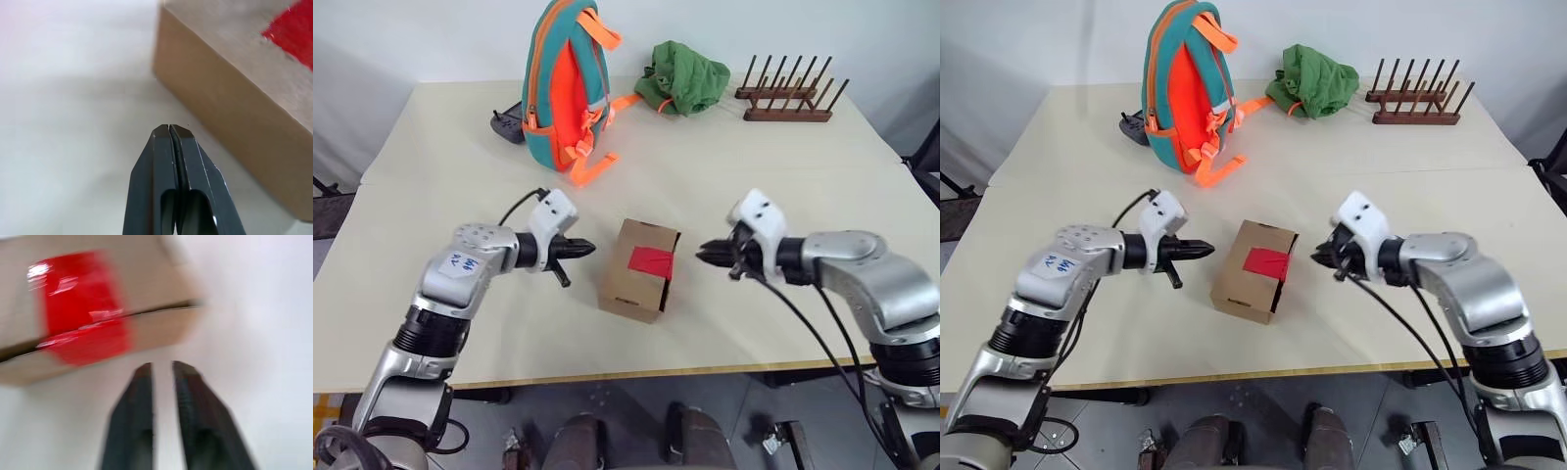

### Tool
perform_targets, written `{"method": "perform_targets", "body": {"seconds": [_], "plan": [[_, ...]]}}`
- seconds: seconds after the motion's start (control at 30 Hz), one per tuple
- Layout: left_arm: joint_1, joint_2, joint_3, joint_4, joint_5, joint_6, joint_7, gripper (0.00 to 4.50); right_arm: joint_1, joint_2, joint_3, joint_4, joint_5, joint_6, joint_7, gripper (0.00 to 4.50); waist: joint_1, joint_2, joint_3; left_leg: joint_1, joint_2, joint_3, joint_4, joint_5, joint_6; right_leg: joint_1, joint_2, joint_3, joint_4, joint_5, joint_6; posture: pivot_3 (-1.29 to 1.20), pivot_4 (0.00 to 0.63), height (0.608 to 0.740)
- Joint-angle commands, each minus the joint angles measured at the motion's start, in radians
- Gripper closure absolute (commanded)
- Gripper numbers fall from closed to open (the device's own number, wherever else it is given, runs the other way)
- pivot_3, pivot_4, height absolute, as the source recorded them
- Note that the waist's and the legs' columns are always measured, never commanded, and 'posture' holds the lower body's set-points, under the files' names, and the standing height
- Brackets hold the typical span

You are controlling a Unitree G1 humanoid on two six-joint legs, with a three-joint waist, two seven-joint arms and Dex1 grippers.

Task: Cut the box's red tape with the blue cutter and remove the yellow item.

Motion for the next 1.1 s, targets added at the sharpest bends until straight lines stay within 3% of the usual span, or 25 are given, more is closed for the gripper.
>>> {"method": "perform_targets", "body": {"seconds": [0.03, 0.23, 0.6, 1.1], "plan": [[-0.065, -0.004, 0.055, -0.035, -0.084, 0.053, -0.05, 4.5, -0.037, 0.028, -0.082, -0.045, 0.033, 0.064, -0.071, 2.22, -0.001, 0.0, 0.0, 0.0, 0.0, 0.0, 0.0, 0.0, 0.0, 0.0, 0.0, 0.0, 0.0, 0.0, 0.0, 0.0, 0.15, 0.74], [-0.128, -0.05, -0.004, -0.03, -0.118, 0.078, -0.095, 4.5, -0.061, 0.158, -0.107, -0.078, 0.073, 0.166, -0.19, 0.11, -0.003, 0.0, 0.0, 0.001, 0.0, 0.001, -0.001, 0.0, 0.0, 0.0, 0.0, 0.0, 0.001, 0.0, 0.0, 0.0, 0.15, 0.74], [-0.136, -0.107, -0.147, 0.1, 0.022, -0.117, -0.112, 4.5, -0.034, 0.294, -0.118, -0.137, 0.11, 0.265, -0.316, 0.05, -0.003, 0.0, 0.0, 0.0, 0.0, 0.001, -0.001, 0.0, 0.0, 0.0, 0.001, 0.0, 0.0, 0.0, 0.0, 0.0, 0.15, 0.74], [-0.148, -0.139, -0.199, 0.172, 0.145, -0.256, -0.148, 4.5, 0.032, 0.275, -0.088, -0.19, 0.156, 0.32, -0.34, 0.05, -0.002, 0.0, 0.0, 0.001, 0.0, 0.001, -0.001, 0.0, 0.0, 0.0, 0.001, 0.001, 0.001, 0.0, 0.0, 0.0, 0.15, 0.74]]}}
